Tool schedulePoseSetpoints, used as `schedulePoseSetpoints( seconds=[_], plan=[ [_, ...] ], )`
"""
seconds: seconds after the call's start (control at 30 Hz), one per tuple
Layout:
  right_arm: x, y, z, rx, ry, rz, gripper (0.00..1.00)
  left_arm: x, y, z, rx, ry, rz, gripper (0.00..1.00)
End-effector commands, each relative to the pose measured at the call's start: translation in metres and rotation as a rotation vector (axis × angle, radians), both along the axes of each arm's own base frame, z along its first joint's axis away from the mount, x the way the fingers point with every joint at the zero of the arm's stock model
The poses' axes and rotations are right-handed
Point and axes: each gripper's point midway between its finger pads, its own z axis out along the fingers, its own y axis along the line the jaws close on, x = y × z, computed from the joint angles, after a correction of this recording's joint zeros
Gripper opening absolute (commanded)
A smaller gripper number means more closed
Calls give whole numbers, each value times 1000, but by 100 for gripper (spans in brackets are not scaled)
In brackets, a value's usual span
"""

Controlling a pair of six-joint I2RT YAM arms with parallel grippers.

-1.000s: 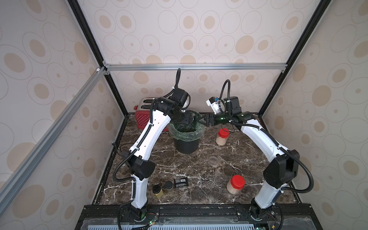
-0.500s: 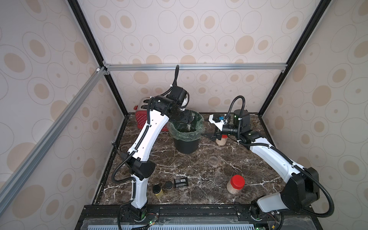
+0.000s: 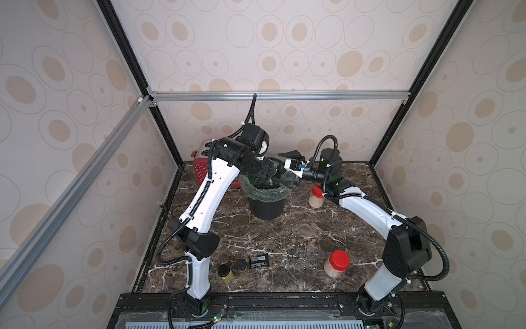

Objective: Empty expired oatmeal from jars
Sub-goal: Pour the expired oatmeal into the trash bin.

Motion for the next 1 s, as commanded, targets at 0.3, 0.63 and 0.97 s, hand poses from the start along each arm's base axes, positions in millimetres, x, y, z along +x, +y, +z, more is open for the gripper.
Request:
schedulePoseSetpoints(
  seconds=[0.3, 0.63, 0.97],
  plan=[
    [5, 37, -4, -36, -64, 54, 93, -12, -2, 30, -79, -46, -27, 0],
    [11, 40, -21, -56, -23, 55, 84, -12, -4, 35, -98, -53, -30, 0],
    [6, 40, -19, -52, -3, 79, 71, -12, -5, 34, -100, -54, -34, 18]
  ],
)
